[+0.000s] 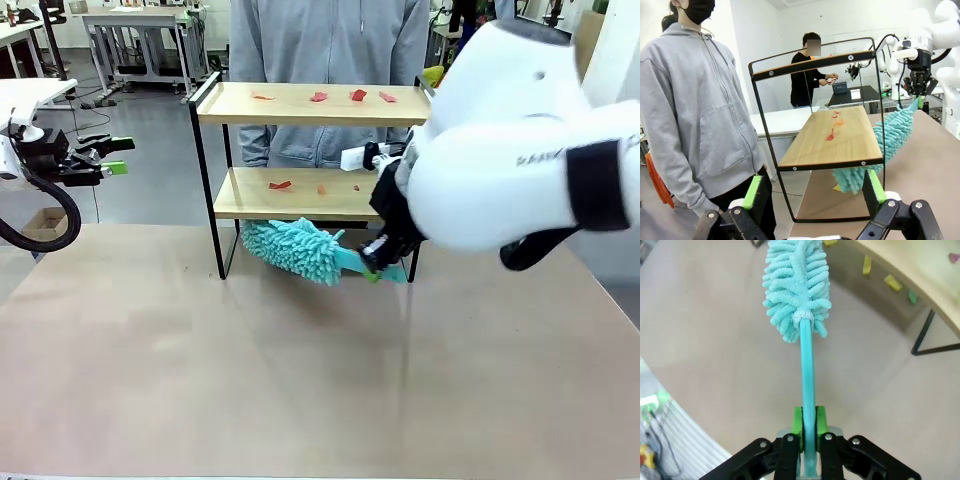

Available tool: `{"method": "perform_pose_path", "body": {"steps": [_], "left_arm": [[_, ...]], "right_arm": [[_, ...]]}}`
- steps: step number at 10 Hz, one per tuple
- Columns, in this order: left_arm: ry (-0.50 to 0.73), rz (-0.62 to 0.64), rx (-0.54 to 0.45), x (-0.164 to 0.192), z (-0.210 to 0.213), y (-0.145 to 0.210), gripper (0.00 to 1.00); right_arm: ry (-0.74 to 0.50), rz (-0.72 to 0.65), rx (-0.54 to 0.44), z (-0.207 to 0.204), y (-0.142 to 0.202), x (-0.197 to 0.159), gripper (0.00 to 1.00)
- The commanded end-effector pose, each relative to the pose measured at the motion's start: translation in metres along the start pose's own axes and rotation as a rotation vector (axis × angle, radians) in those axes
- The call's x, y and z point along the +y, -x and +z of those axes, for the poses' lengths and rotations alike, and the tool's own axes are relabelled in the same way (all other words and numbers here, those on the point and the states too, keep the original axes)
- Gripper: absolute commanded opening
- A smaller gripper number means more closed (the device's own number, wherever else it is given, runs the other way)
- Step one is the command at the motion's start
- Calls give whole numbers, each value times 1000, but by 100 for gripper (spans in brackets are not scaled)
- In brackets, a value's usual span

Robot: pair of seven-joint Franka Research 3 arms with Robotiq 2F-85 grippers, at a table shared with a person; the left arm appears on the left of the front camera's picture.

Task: Clean the shelf.
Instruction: Clean the specific section of the Shelf indicated by the human with the Duster.

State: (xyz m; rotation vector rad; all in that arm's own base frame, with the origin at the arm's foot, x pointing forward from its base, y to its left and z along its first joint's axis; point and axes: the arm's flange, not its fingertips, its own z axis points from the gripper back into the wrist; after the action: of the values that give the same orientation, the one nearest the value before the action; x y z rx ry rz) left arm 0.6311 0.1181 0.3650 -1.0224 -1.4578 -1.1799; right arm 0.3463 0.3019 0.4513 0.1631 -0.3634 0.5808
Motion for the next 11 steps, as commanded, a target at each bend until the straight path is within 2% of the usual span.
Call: {"method": "perform_pose_path", "body": {"steps": [1, 3, 5, 6, 10, 11], "left_arm": [[8, 0, 7, -2, 0, -3, 100], [8, 0, 7, -2, 0, -3, 100], [8, 0, 7, -2, 0, -3, 100], [8, 0, 7, -2, 0, -3, 100], [8, 0, 7, -2, 0, -3, 100], [8, 0, 7, -2, 0, -3, 100]], "right_arm": [[33, -118, -124, -33, -9, 20, 13], [17, -190, -151, -67, -22, 36, 13], [-28, -276, -183, -78, -28, 43, 13], [-29, -184, -129, -62, -10, 30, 13], [-38, -213, -126, -72, -10, 32, 13], [15, -216, -165, -80, -18, 54, 13]]}}
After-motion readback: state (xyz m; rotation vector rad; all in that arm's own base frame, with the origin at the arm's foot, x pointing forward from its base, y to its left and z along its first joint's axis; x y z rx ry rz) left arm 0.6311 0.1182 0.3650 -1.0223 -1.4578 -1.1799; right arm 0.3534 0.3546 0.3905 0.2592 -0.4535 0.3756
